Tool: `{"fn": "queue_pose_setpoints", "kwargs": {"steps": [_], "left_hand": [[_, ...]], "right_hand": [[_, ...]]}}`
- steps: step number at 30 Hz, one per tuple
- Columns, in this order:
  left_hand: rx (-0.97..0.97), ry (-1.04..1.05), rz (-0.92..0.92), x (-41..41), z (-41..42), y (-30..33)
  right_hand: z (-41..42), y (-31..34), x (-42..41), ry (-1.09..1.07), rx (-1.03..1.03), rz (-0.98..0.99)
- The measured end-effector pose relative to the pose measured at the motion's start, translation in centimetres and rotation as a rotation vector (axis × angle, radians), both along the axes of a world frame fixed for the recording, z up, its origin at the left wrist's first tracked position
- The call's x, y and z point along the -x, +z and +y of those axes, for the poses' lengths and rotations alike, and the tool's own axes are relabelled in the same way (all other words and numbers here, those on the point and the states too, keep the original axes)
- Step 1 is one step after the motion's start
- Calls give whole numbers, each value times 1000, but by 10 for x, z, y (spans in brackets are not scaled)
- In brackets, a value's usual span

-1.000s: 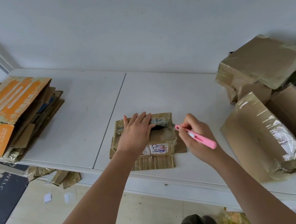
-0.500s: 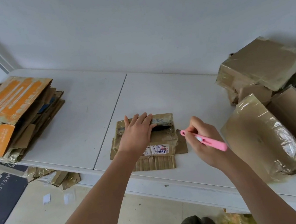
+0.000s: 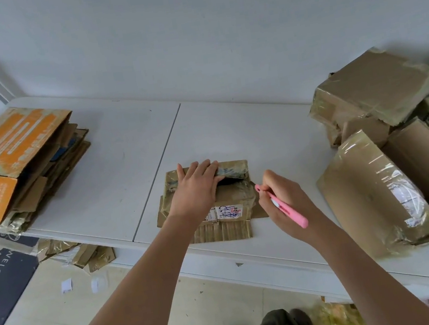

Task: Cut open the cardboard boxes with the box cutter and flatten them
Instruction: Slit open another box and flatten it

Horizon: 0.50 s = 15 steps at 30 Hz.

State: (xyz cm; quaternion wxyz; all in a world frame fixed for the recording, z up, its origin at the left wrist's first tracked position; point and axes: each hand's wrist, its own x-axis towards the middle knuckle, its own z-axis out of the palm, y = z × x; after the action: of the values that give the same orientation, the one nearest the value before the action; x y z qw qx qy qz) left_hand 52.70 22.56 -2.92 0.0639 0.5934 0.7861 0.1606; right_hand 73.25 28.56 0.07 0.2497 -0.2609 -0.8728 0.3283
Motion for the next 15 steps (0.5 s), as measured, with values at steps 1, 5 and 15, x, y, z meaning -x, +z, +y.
{"fn": "queue_pose_setpoints", "kwargs": {"steps": [1, 5, 15], "left_hand": [[-1, 0, -2, 0, 0, 0], [-4, 11, -22, 0, 0, 1], [179, 278, 1, 0, 11, 35]], "right_hand": [[1, 0, -2, 0, 15, -22], [1, -2, -12, 14, 107, -40], [-9, -14, 0, -341, 531, 469]]}}
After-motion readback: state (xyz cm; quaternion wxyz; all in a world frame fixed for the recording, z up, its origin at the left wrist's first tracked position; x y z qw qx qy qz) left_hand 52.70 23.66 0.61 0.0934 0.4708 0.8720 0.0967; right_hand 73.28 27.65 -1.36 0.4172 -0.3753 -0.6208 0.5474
